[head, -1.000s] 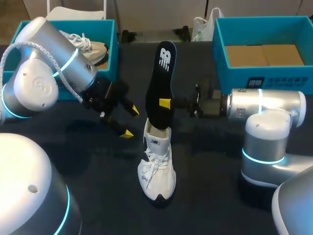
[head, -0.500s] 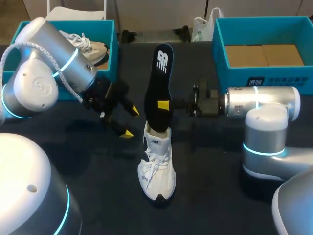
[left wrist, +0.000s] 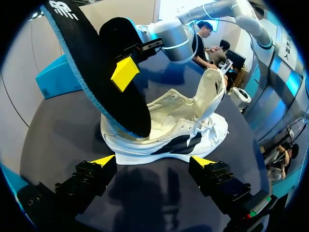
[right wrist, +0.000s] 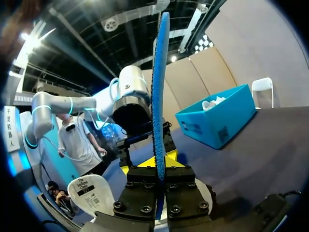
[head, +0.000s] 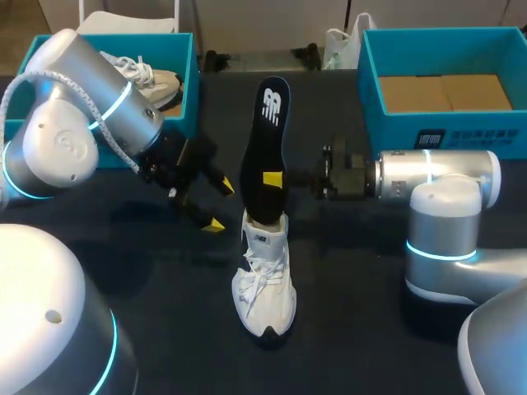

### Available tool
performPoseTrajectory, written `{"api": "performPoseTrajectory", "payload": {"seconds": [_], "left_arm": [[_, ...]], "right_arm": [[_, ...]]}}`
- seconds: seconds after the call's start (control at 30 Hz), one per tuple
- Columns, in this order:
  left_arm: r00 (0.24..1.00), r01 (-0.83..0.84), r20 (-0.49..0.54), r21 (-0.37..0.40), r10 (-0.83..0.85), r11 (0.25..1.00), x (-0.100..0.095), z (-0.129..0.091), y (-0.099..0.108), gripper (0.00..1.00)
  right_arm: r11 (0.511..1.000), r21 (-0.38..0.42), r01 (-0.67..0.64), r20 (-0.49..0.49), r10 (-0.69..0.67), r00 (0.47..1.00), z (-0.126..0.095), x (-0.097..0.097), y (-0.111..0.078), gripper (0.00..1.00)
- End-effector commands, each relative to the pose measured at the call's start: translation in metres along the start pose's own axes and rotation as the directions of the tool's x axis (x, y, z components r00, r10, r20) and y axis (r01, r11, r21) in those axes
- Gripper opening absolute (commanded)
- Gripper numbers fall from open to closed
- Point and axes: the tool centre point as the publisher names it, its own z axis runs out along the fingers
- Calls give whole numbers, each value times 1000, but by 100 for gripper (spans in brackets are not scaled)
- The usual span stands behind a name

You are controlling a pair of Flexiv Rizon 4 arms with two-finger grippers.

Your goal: Take the shoe out of the shoebox, open the shoe tongue, remove and reinsert the insole, then place the shoe into the shoebox

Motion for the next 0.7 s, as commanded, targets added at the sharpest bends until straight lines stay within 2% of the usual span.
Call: {"api": "performPoseTrajectory", "payload": {"seconds": [0.03,0.37,0.7], "left_arm": [[1000,0,0,-3,0,1000,0,0,-1,100],[1000,0,0,-3,0,1000,0,0,-1,100],[1000,0,0,-3,0,1000,0,0,-1,100]], "right_arm": [[1000,-5,3,2,-3,1000,9,0,-1,0],[1000,13,-8,-10,8,1000,12,-1,-9,0],[999,30,-28,20,28,999,4,3,-18,0]]}}
